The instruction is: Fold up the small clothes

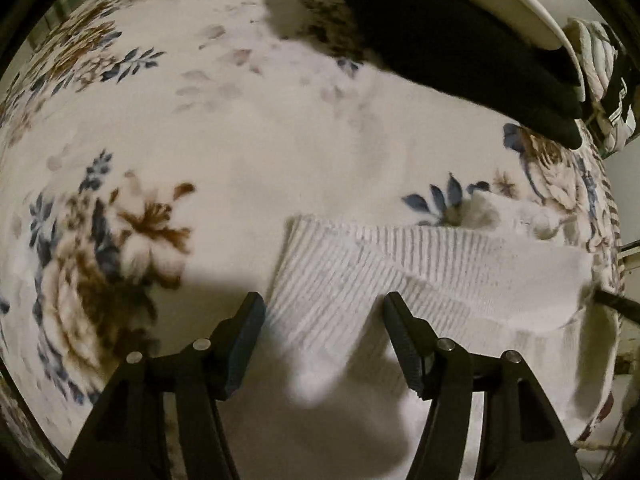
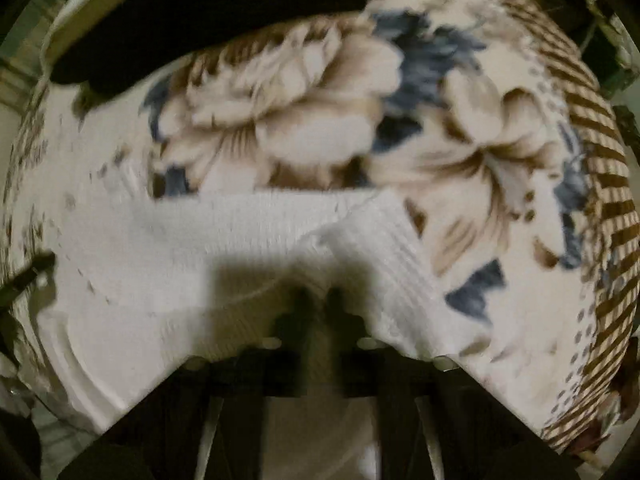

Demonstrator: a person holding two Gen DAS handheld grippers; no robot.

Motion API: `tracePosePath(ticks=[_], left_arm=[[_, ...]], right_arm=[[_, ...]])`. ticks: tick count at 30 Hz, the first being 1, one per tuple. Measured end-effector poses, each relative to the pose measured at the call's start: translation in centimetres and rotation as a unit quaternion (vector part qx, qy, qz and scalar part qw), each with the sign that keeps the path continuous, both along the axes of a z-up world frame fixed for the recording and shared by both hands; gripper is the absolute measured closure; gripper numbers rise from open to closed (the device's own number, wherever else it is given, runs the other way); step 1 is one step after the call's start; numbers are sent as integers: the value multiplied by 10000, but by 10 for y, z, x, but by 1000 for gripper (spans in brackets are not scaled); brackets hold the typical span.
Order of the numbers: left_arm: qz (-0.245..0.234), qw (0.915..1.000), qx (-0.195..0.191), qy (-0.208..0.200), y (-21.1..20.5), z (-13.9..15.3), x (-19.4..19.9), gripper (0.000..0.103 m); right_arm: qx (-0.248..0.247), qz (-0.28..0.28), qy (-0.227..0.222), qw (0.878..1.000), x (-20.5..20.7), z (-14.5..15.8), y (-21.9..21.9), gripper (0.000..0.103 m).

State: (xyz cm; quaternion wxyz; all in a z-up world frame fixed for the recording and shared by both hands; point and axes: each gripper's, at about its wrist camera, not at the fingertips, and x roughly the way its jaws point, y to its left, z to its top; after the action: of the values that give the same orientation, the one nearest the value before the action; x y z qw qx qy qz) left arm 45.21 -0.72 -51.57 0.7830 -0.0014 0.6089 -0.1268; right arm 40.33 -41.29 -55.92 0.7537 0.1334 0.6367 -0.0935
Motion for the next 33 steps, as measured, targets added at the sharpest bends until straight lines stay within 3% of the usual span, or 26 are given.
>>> tracePosePath(ticks=[6,10,13,14,15,17,21,25,33], left_arm=[[199,9997,-166,-27,13,2,9,43],[317,9991,-266,76,22,-3,15,43],[250,9994,-233,49,20,-4,19,44],[199,9995,-227,4,21,-4,19,53],[114,9997,-233,-43,18,-5,19,78],[-37,9998,-159,-91,13,-6,19,98],[-212,9982,-72,-553,9,7,15,100],[203,9954,-282,-897,27,30,15,100],[773,9910,-492,-976,47,38,28,100]], right_arm=[[-20,-1155,-906,9892,-22,48,-51,98],[20,-1620,-889,9828,-27,42,-80,98],[-14,-1647,-770,9833,-21,32,-83,98],[-4,-1608,-740,9842,-14,26,-80,98],[66,-1535,-646,9860,-12,22,-79,98],[274,-1485,-365,9879,-10,9,-73,98],[435,-1331,-466,9891,-13,12,-67,98],[256,-1330,-746,9880,-16,25,-66,98],[140,-1587,-1114,9809,-15,44,-71,98]])
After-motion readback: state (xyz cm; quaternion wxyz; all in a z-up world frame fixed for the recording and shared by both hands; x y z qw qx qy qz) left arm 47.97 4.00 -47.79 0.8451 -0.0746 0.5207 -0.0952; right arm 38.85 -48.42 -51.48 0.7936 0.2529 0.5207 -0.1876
